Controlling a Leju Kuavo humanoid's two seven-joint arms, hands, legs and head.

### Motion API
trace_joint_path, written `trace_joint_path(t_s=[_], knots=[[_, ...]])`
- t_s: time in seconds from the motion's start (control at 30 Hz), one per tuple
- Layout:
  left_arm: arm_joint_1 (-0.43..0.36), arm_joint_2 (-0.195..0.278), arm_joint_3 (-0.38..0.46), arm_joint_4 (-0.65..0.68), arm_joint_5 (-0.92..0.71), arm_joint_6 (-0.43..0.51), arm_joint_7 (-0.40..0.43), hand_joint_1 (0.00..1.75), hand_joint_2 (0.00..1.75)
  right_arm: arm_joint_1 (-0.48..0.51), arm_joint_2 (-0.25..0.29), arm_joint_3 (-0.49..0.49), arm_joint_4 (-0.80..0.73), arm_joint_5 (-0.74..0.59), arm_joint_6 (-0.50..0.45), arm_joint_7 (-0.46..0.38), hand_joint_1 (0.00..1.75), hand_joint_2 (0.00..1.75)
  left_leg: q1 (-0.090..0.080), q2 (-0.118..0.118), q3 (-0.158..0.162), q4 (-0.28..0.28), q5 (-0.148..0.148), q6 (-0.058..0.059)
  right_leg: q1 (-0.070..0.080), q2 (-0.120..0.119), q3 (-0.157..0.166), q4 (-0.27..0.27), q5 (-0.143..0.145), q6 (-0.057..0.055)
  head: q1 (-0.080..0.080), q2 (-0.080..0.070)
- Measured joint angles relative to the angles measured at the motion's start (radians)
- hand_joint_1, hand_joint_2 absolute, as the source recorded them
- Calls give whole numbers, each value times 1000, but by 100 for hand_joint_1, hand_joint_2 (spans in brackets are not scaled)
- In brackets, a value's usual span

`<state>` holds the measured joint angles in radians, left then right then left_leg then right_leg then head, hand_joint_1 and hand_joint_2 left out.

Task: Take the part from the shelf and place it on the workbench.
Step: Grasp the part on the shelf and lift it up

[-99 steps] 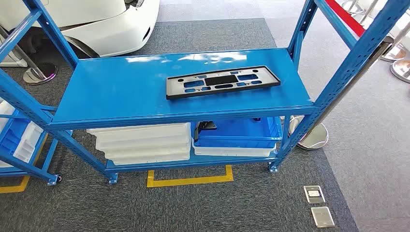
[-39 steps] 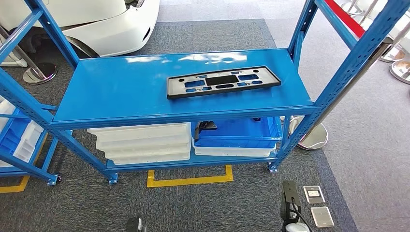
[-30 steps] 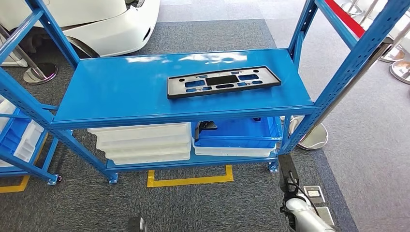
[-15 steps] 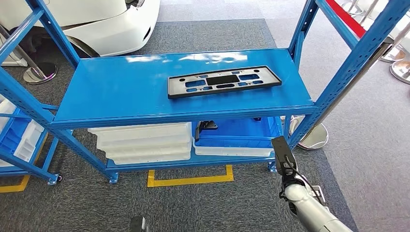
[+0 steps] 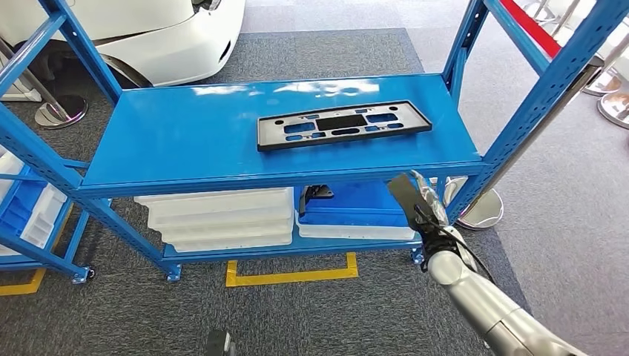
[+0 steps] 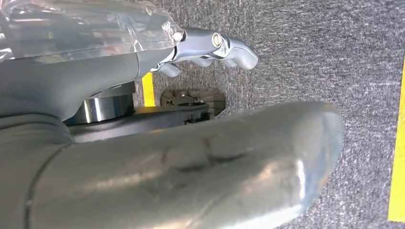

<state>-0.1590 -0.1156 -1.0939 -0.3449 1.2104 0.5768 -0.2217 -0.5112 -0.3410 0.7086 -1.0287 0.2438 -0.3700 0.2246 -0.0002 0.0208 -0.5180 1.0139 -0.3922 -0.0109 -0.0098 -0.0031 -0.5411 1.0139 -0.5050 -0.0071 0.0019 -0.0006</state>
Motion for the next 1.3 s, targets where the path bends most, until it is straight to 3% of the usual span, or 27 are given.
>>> trace_joint_path(t_s=[0.1,0.2,0.33,0.57,0.7,1.3], knots=[[-8,-1,-22,0,-22,-4,17,0,0,-166,0,55,-63,157,169,96,0,0,-4,8,-10,4,3,0,-4,7,-15,7,5,1,2,0],[-17,-5,-38,0,-27,-3,27,0,0,-337,23,123,-94,202,276,130,0,0,-5,8,-17,7,6,1,-5,8,-22,9,6,1,-5,0],[-20,-8,-55,0,-23,-1,31,0,0,-458,66,224,-93,202,298,111,0,175,-3,3,-23,8,9,-1,-3,2,-25,10,7,0,-3,0],[-20,-8,-61,0,-14,-6,28,0,0,-559,131,356,-14,209,391,68,0,175,-2,2,-25,8,10,-1,-1,1,-27,11,8,0,-4,0],[-20,-8,-61,0,-11,-7,24,0,0,-590,167,420,49,221,433,55,0,0,-2,2,-25,9,10,-1,-1,1,-27,11,8,0,-3,0],[-16,-8,-61,1,10,-7,30,0,0,-643,227,540,289,275,484,80,0,0,-2,1,-25,10,10,-1,-1,1,-27,11,9,1,-1,0]])
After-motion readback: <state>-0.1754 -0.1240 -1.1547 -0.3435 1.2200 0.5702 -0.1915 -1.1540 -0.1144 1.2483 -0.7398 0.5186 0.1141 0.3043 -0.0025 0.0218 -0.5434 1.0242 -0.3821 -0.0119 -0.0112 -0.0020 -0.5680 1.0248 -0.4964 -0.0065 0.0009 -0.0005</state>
